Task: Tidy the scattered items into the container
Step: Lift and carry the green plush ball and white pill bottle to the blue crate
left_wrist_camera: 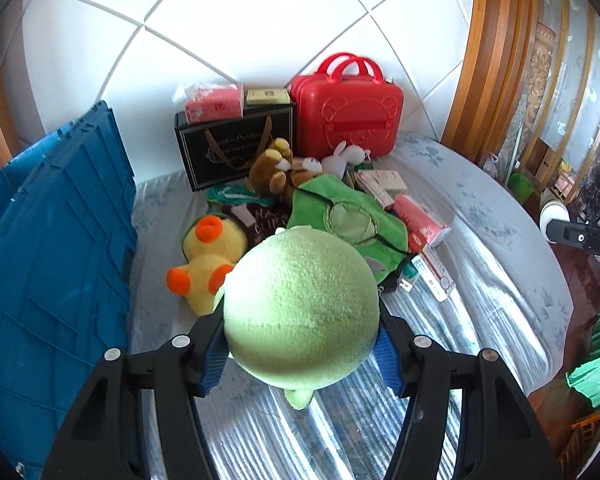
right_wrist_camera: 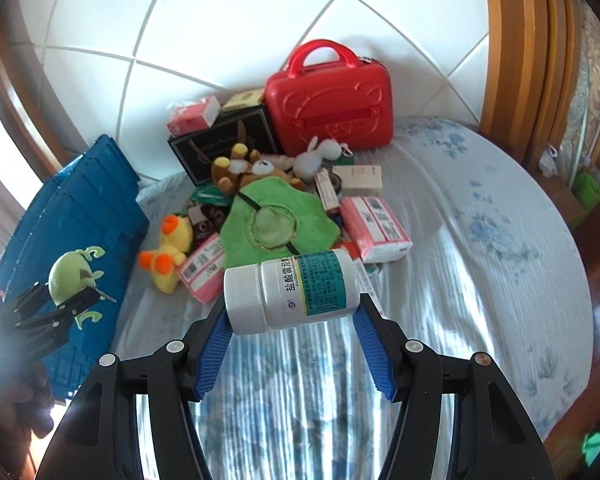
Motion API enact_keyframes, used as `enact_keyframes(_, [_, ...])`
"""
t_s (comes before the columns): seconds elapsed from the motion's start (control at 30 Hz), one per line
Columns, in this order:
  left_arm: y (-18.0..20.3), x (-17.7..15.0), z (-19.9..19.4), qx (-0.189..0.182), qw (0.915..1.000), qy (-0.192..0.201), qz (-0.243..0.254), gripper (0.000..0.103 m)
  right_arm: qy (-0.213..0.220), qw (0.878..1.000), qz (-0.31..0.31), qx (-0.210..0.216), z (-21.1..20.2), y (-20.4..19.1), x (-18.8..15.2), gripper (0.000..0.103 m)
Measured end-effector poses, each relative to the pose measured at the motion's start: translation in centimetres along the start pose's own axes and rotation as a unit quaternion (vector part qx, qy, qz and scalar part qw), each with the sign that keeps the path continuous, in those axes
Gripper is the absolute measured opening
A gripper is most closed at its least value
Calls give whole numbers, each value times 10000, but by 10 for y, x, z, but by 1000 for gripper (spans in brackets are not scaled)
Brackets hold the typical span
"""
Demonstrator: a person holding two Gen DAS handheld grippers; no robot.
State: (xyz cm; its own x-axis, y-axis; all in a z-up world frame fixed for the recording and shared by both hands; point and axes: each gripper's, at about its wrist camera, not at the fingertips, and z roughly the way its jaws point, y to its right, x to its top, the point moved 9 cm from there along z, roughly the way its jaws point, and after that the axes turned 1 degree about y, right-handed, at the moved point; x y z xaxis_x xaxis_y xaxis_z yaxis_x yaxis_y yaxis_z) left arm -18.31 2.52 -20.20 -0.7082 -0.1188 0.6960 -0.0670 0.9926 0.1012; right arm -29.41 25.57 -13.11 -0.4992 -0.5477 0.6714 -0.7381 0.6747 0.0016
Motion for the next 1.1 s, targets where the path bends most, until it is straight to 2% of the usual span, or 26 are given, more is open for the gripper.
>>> enact_keyframes(0.27, [-10,24,-39,57,9992,388,34,61,209,9996,-119,159,-22,-30,8,60])
enact_keyframes(0.67, [-22,33,-83,55,9983,562,114,61,411,9977,-356,405,-48,-75,10,60])
enact_keyframes(1.1, [-57,47,-128,33,9961,885,-11,61,626,9934,-686,667,-67,-131,18,60])
